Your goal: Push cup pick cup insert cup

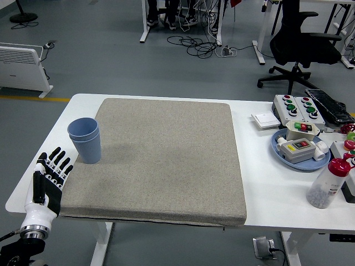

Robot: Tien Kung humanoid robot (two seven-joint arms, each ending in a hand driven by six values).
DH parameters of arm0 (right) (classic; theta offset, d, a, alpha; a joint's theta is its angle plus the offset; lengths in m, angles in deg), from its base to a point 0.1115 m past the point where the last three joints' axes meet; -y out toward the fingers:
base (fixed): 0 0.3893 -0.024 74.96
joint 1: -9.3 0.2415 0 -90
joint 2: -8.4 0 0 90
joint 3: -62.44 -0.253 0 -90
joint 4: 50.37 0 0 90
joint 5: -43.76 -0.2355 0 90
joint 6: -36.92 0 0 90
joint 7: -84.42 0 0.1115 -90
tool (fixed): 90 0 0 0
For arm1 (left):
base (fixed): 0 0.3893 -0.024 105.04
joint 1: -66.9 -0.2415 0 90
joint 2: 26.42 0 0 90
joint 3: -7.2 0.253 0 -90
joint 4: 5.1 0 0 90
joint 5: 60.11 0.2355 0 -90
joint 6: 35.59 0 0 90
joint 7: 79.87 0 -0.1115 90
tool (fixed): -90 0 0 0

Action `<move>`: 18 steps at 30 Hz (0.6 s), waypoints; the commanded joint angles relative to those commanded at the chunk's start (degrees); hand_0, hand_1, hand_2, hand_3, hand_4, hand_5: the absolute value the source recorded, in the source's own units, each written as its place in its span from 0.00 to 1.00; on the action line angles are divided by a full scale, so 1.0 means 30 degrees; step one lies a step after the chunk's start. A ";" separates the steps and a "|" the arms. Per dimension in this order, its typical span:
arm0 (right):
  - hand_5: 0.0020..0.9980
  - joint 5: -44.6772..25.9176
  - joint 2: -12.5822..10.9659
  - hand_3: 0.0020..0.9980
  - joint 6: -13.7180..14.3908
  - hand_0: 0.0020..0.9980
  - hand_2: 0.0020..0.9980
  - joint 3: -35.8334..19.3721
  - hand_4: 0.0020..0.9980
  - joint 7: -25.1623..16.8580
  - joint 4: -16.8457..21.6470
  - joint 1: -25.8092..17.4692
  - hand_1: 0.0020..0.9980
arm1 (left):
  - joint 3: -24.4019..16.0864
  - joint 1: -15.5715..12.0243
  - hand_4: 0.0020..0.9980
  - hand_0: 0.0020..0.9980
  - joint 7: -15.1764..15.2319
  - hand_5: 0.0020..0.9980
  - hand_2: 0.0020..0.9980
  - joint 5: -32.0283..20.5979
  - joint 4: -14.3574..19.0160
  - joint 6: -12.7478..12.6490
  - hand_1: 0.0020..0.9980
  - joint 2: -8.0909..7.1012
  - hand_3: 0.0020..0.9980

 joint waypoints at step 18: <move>0.55 0.0487 -0.0127 0.58 -0.0044 0.73 0.65 -0.0290 0.11 -0.0064 0.0000 0.0082 0.65 | -0.1167 -0.0551 0.57 0.88 -0.0426 1.00 0.93 0.0690 -0.0331 0.0737 0.90 -0.0497 0.86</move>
